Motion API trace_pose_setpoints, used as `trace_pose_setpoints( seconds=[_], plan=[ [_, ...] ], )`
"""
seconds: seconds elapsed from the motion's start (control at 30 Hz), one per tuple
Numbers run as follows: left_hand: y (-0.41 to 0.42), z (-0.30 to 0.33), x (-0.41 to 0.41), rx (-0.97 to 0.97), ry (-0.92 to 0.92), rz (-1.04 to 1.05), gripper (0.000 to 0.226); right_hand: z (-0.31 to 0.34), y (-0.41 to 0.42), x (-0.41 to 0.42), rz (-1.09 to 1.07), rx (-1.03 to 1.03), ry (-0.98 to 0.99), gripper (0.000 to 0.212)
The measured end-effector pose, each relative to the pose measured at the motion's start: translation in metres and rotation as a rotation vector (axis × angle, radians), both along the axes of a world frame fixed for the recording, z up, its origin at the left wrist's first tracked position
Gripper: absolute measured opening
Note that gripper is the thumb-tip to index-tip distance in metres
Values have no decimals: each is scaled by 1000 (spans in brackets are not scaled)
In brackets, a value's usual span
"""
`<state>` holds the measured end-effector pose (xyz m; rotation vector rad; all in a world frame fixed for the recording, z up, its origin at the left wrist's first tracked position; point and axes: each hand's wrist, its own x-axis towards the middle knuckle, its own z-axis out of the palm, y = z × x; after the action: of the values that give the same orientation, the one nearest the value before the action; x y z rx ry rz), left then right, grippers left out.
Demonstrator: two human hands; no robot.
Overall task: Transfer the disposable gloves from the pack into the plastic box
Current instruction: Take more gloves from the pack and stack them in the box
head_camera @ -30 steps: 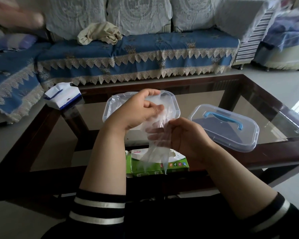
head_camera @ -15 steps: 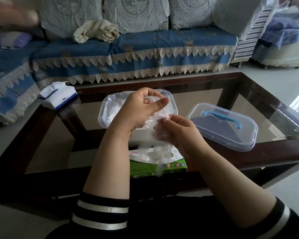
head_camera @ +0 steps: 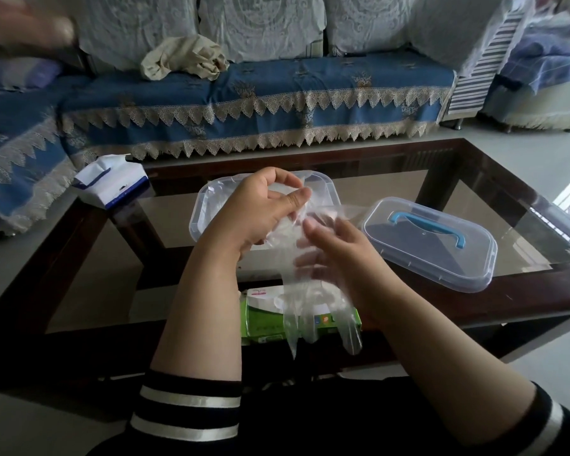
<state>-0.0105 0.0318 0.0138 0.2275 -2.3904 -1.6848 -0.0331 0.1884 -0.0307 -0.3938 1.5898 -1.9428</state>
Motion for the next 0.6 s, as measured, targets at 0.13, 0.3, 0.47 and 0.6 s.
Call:
trace_pose_setpoints(
  seconds=[0.13, 0.3, 0.47, 0.6],
  plan=[
    [-7, 3, -1, -14, 28, 6, 21, 6, 2, -4, -91, 7, -63, 35],
    [-42, -3, -9, -139, 83, 281, 21, 25, 8, -28, -137, 116, -7, 43],
    [-58, -24, -18, -413, 149, 584, 22, 46, -16, -71, -183, 426, 340, 43],
    [-67, -36, -32, -541, 121, 672, 13, 39, -49, -101, -180, 698, 629, 33]
  ],
)
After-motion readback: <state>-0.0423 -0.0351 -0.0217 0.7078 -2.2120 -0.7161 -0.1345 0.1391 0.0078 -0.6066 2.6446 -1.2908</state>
